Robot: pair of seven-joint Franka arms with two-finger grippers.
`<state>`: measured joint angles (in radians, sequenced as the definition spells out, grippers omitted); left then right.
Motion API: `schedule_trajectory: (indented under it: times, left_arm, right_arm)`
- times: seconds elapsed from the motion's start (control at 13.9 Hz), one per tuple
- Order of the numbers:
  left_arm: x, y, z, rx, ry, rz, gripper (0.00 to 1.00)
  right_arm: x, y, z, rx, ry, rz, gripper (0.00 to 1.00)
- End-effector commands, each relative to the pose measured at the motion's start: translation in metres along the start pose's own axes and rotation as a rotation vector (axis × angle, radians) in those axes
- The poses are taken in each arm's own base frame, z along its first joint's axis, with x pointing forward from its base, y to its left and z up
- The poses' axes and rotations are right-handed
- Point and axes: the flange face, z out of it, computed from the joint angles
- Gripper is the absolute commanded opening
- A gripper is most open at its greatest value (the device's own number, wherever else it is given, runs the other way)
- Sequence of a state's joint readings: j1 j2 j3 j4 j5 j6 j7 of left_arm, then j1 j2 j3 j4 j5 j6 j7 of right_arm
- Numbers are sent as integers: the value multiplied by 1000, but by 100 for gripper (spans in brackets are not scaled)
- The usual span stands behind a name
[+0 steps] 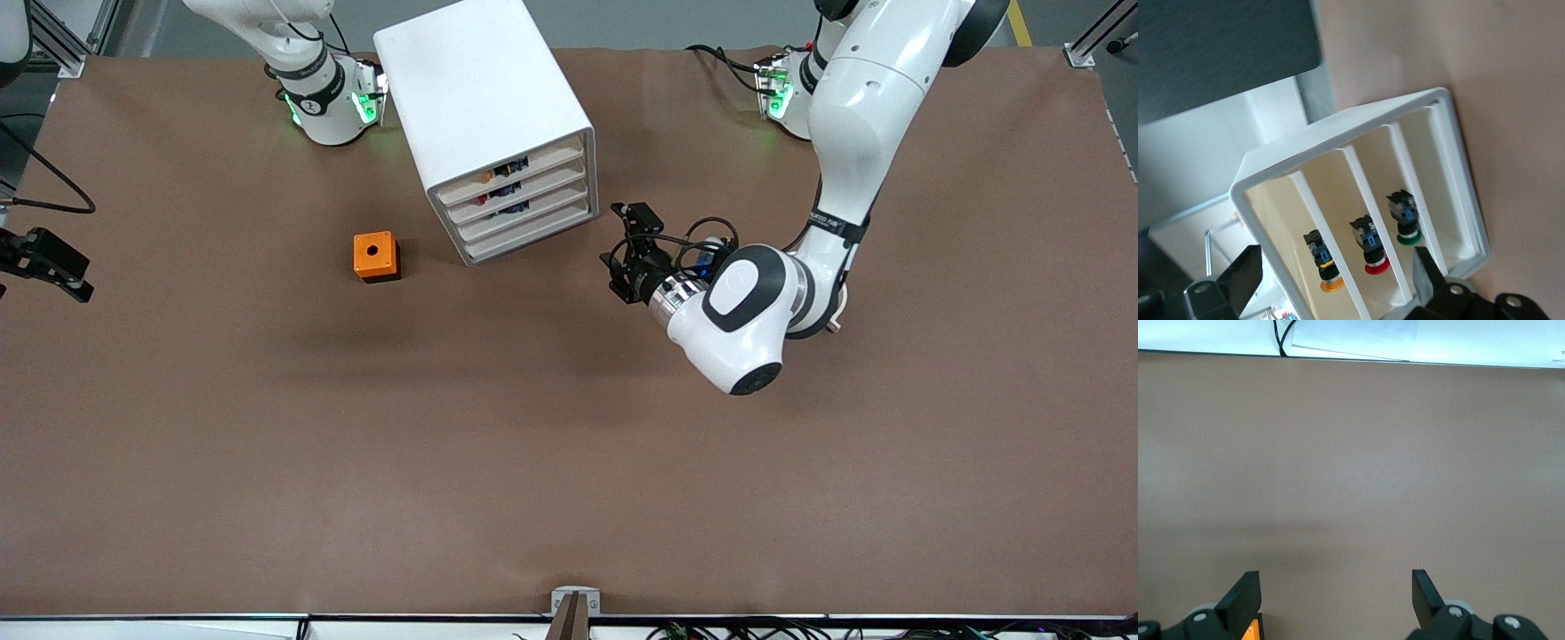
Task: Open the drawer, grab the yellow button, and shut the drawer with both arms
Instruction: 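Reach the left gripper to the handle of the cabinet drawer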
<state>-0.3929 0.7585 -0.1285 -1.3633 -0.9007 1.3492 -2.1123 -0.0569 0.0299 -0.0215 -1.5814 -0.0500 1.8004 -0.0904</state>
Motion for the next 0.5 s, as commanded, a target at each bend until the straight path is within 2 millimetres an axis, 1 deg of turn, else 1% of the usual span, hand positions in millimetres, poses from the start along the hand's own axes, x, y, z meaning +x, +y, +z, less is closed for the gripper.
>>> schedule_trajectory:
  times: [0.0, 0.07, 0.14, 0.22, 0.29, 0.43]
  left_arm:
    - [-4, 10, 18, 75, 11, -118, 98]
    - [-4, 12, 28, 102, 34, -141, 96]
    - [-5, 14, 41, 136, 47, -162, 87]
    - [-8, 13, 47, 161, 44, -164, 73]
    - [-11, 12, 56, 180, 52, -160, 66]
    - [-19, 7, 75, 213, 68, -150, 60]
  right_arm:
    - [-1, 1, -5, -4, 7, 6, 100]
    - [-1, 1, -5, -3, 7, 6, 100]
    - [-1, 1, -5, -3, 7, 6, 100]
    - [-1, 0, -5, -2, 7, 4, 100]
    - [-1, 1, -5, -3, 7, 6, 100]
    - [-1, 1, -5, -4, 7, 4, 100]
